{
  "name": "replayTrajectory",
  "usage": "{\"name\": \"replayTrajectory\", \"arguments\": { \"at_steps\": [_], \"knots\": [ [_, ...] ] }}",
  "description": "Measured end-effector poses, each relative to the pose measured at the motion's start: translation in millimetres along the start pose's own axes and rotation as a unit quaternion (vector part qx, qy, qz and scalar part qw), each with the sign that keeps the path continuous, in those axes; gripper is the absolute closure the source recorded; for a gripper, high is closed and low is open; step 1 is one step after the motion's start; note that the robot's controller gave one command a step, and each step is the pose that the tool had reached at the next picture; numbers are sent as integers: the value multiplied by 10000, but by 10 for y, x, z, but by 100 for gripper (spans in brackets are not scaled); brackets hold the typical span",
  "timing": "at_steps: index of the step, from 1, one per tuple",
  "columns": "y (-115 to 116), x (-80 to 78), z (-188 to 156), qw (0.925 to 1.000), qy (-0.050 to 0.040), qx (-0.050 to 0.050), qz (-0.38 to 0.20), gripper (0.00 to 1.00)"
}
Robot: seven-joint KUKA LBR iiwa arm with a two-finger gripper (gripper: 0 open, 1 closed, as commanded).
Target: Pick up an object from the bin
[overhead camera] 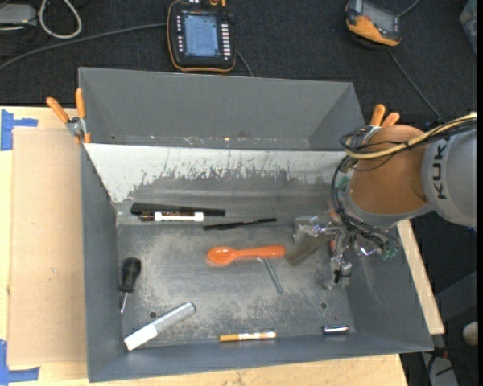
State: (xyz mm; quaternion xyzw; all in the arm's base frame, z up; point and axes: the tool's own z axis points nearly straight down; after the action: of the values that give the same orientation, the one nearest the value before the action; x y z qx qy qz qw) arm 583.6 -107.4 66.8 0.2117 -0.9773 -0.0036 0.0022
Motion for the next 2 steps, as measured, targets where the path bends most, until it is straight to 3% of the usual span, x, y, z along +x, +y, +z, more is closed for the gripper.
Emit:
{"name": "replayTrajectory", "arguments": {
  "at_steps": [1,2],
  "knots": [
    [47,-150,-31,9838,-40,48,-1790,0],
    [2,-24,-20,10000,-20,2,-65,100]
  ]
}}
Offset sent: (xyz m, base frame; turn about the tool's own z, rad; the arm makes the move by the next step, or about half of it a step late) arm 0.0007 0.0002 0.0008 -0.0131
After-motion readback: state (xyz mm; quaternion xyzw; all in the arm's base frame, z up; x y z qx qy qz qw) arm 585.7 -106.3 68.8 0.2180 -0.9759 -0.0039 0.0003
